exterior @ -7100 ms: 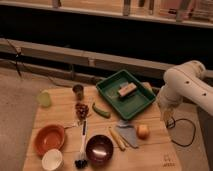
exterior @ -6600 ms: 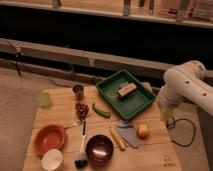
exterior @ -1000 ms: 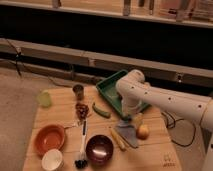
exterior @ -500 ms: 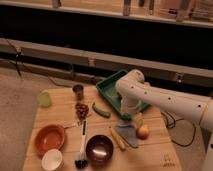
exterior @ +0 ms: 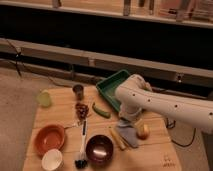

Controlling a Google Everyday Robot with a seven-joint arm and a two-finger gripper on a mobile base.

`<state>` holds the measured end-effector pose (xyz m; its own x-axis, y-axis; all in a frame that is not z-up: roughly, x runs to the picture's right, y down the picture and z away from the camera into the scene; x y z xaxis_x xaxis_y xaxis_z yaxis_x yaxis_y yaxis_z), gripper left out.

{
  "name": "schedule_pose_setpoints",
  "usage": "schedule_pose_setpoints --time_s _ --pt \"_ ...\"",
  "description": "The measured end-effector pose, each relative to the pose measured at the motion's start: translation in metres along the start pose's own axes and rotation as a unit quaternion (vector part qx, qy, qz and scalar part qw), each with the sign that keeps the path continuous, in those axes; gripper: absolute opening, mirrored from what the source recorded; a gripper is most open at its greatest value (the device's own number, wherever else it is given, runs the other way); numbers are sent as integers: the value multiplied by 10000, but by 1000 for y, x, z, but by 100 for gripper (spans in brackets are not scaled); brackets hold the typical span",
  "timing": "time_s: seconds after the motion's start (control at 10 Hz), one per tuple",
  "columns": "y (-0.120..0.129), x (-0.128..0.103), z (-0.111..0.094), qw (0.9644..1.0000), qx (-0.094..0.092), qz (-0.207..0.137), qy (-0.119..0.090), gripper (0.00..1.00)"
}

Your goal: Place banana in paper cup

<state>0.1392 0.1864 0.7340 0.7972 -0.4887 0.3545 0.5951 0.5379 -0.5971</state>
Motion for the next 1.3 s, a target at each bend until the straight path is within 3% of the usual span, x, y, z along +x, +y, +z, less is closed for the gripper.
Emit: schedule_pose_setpoints --time_s 0.3,0.5,0.7,0.9,1.3 --pt "15 -38 24 9997 -19 -145 -188 80" --pt "13 -65 52 9994 -84 -183 -296 80" --pt "10 -87 64 9991 -122 -180 -356 80" --pt "8 -98 72 9988 -172 -192 -420 80" --pt "-7 -108 76 9978 -54 -360 -559 80"
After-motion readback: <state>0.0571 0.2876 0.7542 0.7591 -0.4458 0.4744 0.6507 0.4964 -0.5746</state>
